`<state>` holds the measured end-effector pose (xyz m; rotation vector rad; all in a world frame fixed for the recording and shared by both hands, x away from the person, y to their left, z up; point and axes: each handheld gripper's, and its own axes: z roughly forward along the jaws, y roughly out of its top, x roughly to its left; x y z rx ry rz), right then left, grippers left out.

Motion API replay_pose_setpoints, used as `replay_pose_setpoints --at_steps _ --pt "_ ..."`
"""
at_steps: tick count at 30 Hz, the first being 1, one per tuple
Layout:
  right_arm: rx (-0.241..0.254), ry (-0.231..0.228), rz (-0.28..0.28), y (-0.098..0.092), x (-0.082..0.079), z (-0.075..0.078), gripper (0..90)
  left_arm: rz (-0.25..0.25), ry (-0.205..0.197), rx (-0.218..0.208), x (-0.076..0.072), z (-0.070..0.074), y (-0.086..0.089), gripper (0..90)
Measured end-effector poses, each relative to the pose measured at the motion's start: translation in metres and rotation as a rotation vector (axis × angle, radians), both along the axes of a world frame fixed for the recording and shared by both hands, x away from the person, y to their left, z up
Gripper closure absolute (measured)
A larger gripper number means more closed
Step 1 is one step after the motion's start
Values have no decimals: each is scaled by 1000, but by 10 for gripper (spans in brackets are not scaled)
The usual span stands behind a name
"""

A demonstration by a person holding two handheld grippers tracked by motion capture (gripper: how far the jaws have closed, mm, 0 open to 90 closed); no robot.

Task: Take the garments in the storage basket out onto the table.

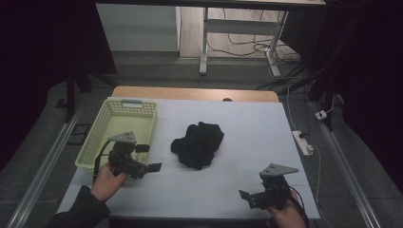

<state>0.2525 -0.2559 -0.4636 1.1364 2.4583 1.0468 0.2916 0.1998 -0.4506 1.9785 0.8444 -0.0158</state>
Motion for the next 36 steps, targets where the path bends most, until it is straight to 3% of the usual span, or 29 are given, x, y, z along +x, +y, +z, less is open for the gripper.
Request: replay_pose_setpoints --at_steps 16,36 --pt "8 0 0 -1 0 0 4 65 -18 43 -22 -4 20 0" --pt "-2 -9 7 0 0 0 4 153 -10 66 -51 -13 53 0"
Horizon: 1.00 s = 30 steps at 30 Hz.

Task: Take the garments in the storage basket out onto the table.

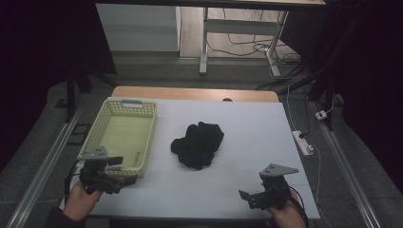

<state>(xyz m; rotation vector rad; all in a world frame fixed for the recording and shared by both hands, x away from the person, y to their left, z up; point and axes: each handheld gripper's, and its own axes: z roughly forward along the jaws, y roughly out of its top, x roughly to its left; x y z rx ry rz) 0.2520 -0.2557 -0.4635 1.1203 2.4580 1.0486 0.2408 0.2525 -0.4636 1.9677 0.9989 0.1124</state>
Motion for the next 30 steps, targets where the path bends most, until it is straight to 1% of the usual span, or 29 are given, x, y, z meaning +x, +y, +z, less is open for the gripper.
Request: replay_pose_setpoints --at_steps 7,21,30 --pt "0 -1 -2 0 0 0 4 39 11 -9 -12 -4 15 0" --pt "-1 1 -9 0 0 0 4 89 38 -30 -26 -13 38 0" --pt "-2 3 -10 0 0 0 5 127 43 -40 -36 -16 53 0"
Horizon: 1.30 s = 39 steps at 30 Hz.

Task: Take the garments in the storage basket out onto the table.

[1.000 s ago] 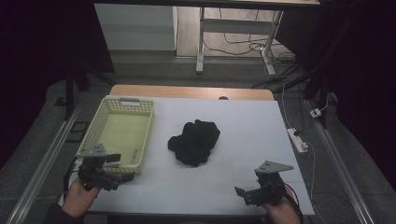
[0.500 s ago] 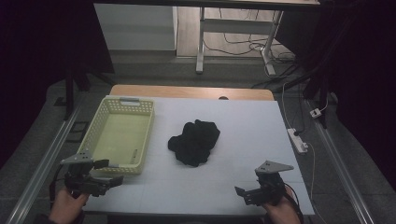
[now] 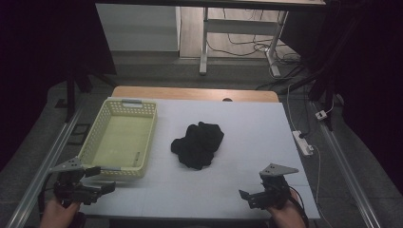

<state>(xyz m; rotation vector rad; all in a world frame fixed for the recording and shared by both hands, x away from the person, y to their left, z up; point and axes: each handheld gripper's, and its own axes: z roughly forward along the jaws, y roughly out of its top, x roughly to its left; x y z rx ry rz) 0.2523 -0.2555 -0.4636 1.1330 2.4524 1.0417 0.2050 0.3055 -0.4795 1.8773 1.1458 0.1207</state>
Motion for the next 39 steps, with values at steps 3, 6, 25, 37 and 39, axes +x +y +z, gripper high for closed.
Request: replay_pose_setpoints --at_steps 3,6,25,37,39 --pt "-1 2 0 0 0 0 5 15 1 2 -3 -1 5 0" --pt "-2 1 -1 0 0 0 5 33 0 2 -7 -1 9 0" --pt "-10 4 0 1 0 0 5 79 9 42 -20 -1 24 0" --pt "-13 7 4 2 0 0 5 80 35 91 -25 -2 26 0" --pt "-17 8 4 2 0 -1 5 80 39 89 -24 -2 26 0"
